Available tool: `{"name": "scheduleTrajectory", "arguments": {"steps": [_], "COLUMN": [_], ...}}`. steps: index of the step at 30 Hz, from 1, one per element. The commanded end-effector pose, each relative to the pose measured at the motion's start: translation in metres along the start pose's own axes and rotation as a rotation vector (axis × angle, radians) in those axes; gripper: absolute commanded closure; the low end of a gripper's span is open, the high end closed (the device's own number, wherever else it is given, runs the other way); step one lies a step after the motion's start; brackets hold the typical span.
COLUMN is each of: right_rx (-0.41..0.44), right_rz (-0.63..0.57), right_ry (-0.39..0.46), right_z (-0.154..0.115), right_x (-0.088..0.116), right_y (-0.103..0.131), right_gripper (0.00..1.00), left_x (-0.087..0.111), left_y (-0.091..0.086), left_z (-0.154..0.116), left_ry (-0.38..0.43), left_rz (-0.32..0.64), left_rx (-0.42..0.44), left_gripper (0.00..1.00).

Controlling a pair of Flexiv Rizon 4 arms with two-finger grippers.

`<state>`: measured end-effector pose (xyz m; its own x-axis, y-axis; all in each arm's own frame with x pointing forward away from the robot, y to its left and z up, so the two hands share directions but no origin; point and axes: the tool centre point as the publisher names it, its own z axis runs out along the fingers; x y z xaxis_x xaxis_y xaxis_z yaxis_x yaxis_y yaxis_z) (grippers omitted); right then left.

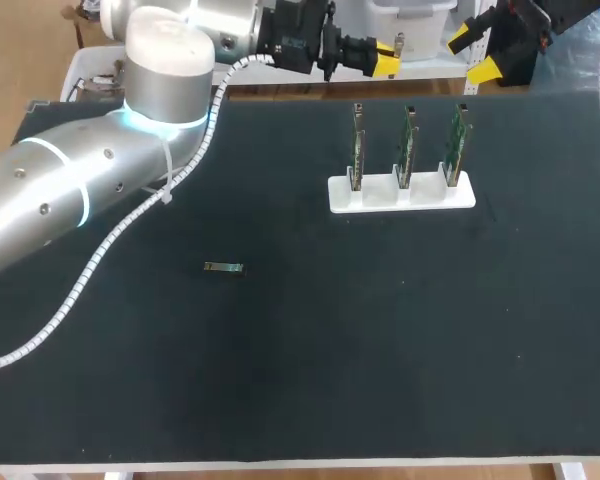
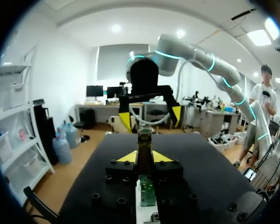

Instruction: Pick up the optical module with the left hand, and insert it into the network port with the right hand.

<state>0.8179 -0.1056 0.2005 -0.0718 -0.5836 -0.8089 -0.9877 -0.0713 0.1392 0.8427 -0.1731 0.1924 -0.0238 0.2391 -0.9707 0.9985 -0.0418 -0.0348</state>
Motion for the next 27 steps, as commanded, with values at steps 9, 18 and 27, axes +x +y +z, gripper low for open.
{"name": "scheduleTrajectory", "arguments": {"steps": [9,18,27], "right_rx": [-0.082,-0.082,-0.082], "right_rz": [0.001,0.001,0.001], "right_ry": [0.0,0.0,0.0], "right_z": [-0.002,-0.002,-0.002], "right_x": [-0.001,-0.001,-0.001], "right_y": [-0.007,-0.007,-0.007], "right_gripper": [0.0,0.0,0.0], "left_x": [0.0,0.002,0.003], "left_y": [-0.007,-0.01,-0.016], "left_z": [0.005,0.007,0.011], "left_ry": [0.032,0.039,0.046], "left_rz": [-0.042,-0.076,-0.112], "left_rx": [-0.006,-0.017,-0.028], "left_gripper": [1.0,1.0,1.0]}}
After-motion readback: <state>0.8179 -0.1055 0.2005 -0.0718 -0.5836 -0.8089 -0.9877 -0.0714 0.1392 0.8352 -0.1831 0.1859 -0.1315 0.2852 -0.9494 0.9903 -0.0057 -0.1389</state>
